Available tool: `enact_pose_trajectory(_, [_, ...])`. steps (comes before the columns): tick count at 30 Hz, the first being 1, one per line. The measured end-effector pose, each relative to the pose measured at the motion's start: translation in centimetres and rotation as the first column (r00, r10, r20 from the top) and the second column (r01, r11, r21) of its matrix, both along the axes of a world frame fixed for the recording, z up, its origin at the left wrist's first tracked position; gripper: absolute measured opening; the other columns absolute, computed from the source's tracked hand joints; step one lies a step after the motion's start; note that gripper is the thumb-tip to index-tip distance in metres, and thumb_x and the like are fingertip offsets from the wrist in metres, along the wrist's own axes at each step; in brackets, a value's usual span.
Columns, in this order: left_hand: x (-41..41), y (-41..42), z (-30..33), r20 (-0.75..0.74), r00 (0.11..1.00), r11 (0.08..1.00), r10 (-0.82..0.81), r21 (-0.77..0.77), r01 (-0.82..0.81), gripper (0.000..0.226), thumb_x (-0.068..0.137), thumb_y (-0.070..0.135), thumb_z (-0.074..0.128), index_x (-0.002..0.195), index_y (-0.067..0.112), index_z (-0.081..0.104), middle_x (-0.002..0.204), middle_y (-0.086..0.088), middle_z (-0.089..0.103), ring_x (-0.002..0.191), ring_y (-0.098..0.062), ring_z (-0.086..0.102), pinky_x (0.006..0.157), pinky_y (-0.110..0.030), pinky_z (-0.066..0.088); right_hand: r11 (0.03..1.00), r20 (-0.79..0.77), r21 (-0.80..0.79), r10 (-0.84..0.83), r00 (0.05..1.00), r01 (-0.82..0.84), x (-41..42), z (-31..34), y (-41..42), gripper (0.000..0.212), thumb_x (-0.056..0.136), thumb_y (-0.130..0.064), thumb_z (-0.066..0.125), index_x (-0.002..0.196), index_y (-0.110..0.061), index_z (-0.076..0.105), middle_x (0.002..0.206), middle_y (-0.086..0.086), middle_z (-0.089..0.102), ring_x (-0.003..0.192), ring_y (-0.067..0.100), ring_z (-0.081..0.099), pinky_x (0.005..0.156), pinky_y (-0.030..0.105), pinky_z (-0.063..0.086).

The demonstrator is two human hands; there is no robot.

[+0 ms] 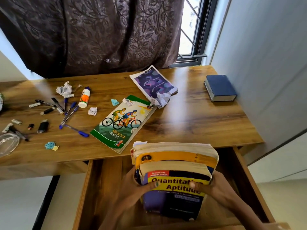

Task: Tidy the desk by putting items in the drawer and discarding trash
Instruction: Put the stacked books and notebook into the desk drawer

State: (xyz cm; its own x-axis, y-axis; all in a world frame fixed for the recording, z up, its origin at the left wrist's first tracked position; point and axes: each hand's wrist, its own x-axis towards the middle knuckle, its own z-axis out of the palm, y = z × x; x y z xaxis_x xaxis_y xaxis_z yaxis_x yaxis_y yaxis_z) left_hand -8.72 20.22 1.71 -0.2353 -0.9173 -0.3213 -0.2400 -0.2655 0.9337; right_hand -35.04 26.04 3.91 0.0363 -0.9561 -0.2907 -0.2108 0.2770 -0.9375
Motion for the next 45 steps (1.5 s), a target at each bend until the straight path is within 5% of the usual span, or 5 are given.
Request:
enact_pose_trajectory(9, [-1.7,2.6,-1.1,0.029,0.979,0.975,0.201,0.087,-0.203,0.032,0.065,0.032,0.076,0.094,0.027,0.062,0.077,0.011,0.073,0.075,-0.010,0.071,0.060,-0.019,0.054,0.995,0.056,0.105,-0.006,0.998,0.000,0.2,-2.2,0.0,0.064,0.061,-0.059,0.071,0.112,-0.023,0.056,0.100,-0.006,0.073,0.090,0.012,0.070,0.080,0.029,0.056])
enact_pose_trajectory(14, [-3.0,2.3,-2.5,0.044,0.975,0.955,0.216,0.199,-0.220,0.048,0.063,0.051,0.071,0.101,0.022,0.067,0.090,0.002,0.075,0.082,-0.017,0.071,0.079,-0.043,0.057,0.980,0.163,0.192,-0.085,0.983,0.053,-0.1,-4.4,-0.9,0.069,0.062,-0.054,0.073,0.115,-0.014,0.053,0.102,0.005,0.072,0.092,0.022,0.070,0.087,0.044,0.055])
enact_pose_trajectory(23, [-3.6,3.7,-5.1,0.092,0.946,0.896,0.312,0.302,-0.325,0.068,0.059,0.063,0.073,0.108,0.016,0.061,0.093,-0.006,0.074,0.079,-0.025,0.072,0.074,-0.053,0.057,0.954,0.185,0.301,-0.059,0.981,0.001,-0.3,-6.5,-1.0,0.070,0.061,-0.058,0.071,0.114,-0.015,0.053,0.102,0.003,0.073,0.092,0.020,0.071,0.080,0.033,0.057])
enact_pose_trajectory(31, [-3.9,6.3,-8.3,0.154,0.937,0.853,0.314,0.388,-0.350,0.039,0.088,0.032,0.060,0.121,0.013,0.052,0.102,-0.013,0.070,0.077,-0.025,0.071,0.050,-0.023,0.055,0.891,0.139,0.453,-0.107,0.984,0.032,0.6,-8.6,1.0,0.036,0.082,-0.038,0.060,0.109,-0.013,0.058,0.091,0.002,0.075,0.081,0.017,0.072,0.068,0.025,0.057])
enact_pose_trajectory(45, [-11.2,7.7,-9.6,0.371,0.911,0.898,0.181,0.316,-0.306,0.107,0.068,0.070,0.058,0.149,0.018,0.011,0.137,-0.015,0.047,0.117,-0.035,0.053,0.094,-0.050,0.047,0.794,-0.034,0.458,-0.433,0.901,0.399,-3.8,-7.3,2.9,0.026,0.078,-0.019,0.073,0.099,-0.007,0.063,0.084,0.006,0.074,0.070,0.020,0.071,0.058,0.027,0.055])
